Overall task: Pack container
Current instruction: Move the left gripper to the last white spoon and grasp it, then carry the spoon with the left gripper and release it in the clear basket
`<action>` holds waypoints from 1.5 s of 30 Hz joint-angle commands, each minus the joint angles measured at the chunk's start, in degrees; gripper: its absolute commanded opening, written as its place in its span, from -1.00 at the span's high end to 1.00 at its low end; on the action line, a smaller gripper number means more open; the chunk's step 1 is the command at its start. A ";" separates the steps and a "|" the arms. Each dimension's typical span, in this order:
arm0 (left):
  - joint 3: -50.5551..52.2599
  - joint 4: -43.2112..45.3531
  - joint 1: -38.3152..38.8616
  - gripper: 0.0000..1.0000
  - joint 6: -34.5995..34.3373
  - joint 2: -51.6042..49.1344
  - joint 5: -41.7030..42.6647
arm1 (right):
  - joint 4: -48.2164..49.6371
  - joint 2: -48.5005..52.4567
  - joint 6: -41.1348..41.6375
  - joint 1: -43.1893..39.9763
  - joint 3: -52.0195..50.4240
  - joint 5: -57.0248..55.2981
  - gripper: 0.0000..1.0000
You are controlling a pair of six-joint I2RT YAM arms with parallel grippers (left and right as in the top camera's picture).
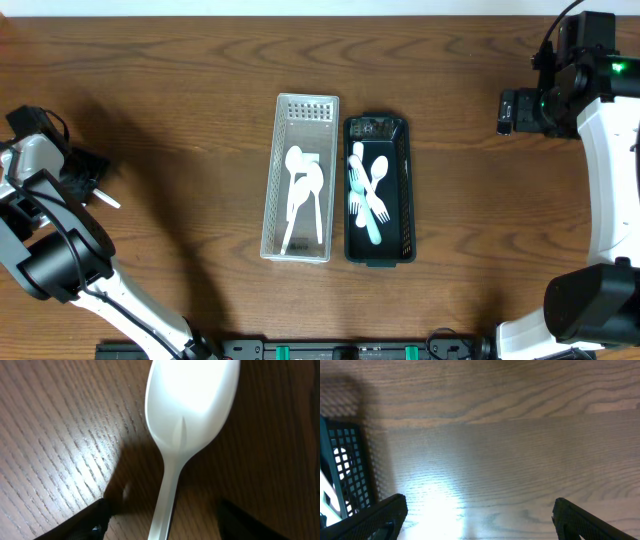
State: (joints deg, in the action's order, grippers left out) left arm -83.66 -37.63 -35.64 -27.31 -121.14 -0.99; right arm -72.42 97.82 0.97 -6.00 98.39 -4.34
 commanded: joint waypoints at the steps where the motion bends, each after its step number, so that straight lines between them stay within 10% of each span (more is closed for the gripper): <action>1: 0.81 -1.38 -0.46 -0.22 -0.26 -3.89 2.12 | -0.20 0.35 -0.85 -0.48 -0.26 -0.15 -0.93; 15: 0.81 -4.50 -0.46 0.88 -1.53 -3.78 4.50 | -0.33 0.35 -0.85 -0.48 -0.26 -0.15 -0.92; 32: 0.81 -14.47 4.13 0.88 1.44 8.74 10.05 | 1.25 0.35 -0.85 -0.48 -0.26 -0.15 -0.93; 45: 0.81 -20.26 40.17 0.88 14.84 35.32 9.97 | 5.62 0.76 -0.79 -0.48 -0.28 -0.11 -0.96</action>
State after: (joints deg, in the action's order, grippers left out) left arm -82.52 -57.25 -2.07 -17.21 -87.94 8.80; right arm -67.05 97.84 0.93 -6.00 98.39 -4.36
